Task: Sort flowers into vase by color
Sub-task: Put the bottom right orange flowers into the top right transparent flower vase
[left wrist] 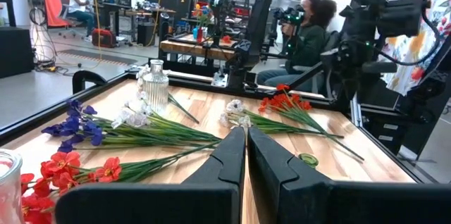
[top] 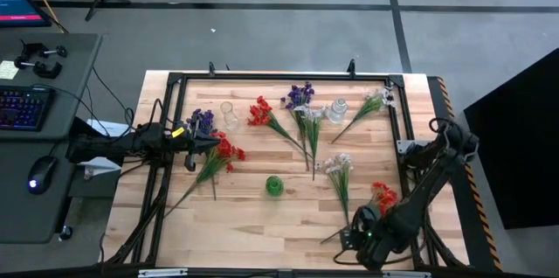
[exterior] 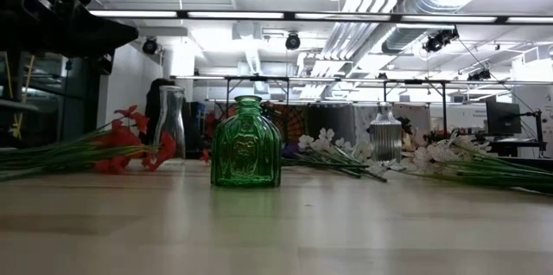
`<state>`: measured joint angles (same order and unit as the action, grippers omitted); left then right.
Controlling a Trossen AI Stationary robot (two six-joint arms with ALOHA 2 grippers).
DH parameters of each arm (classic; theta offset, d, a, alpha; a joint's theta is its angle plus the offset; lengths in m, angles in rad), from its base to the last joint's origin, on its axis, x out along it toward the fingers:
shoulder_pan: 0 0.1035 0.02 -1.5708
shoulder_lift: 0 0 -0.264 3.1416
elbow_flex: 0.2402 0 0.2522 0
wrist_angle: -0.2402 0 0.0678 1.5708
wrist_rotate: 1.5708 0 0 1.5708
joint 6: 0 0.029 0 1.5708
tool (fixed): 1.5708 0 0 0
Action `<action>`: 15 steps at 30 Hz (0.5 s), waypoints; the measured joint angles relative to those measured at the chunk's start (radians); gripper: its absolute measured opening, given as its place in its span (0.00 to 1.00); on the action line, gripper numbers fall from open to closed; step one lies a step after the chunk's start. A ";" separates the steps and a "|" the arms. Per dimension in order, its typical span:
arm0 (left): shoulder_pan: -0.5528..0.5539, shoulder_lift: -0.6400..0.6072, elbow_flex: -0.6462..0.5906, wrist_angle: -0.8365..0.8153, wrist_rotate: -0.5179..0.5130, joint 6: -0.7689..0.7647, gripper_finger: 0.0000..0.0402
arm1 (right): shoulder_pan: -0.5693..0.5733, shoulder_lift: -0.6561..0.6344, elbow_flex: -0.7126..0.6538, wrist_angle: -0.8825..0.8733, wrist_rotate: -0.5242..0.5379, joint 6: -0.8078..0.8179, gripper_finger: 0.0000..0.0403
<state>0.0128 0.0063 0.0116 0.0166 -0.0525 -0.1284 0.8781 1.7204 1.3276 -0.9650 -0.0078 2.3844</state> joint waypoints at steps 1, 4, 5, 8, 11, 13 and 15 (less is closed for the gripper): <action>0.000 0.000 0.000 0.000 0.000 0.000 0.01 | -0.013 0.009 0.001 -0.037 0.001 0.001 0.45; 0.000 0.000 0.000 0.000 0.000 0.000 0.01 | -0.055 0.026 -0.001 -0.140 0.007 0.014 0.45; 0.000 0.000 0.000 0.000 0.000 0.000 0.01 | -0.069 0.026 -0.001 -0.146 0.007 0.013 0.45; 0.000 0.000 0.000 0.000 0.000 0.000 0.01 | -0.092 0.042 0.000 -0.142 0.006 -0.007 0.45; 0.000 0.000 0.000 0.000 0.000 0.000 0.01 | -0.093 0.071 0.000 -0.118 0.003 0.007 0.45; 0.000 0.000 0.000 0.000 0.000 0.000 0.01 | -0.091 0.089 -0.001 -0.047 0.006 0.023 0.45; 0.000 0.000 0.000 0.000 0.000 0.000 0.01 | -0.080 0.115 0.000 0.026 0.036 0.029 0.45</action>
<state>0.0128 0.0063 0.0116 0.0168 -0.0525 -0.1284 0.7979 1.8356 1.3273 -0.9390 0.0284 2.4137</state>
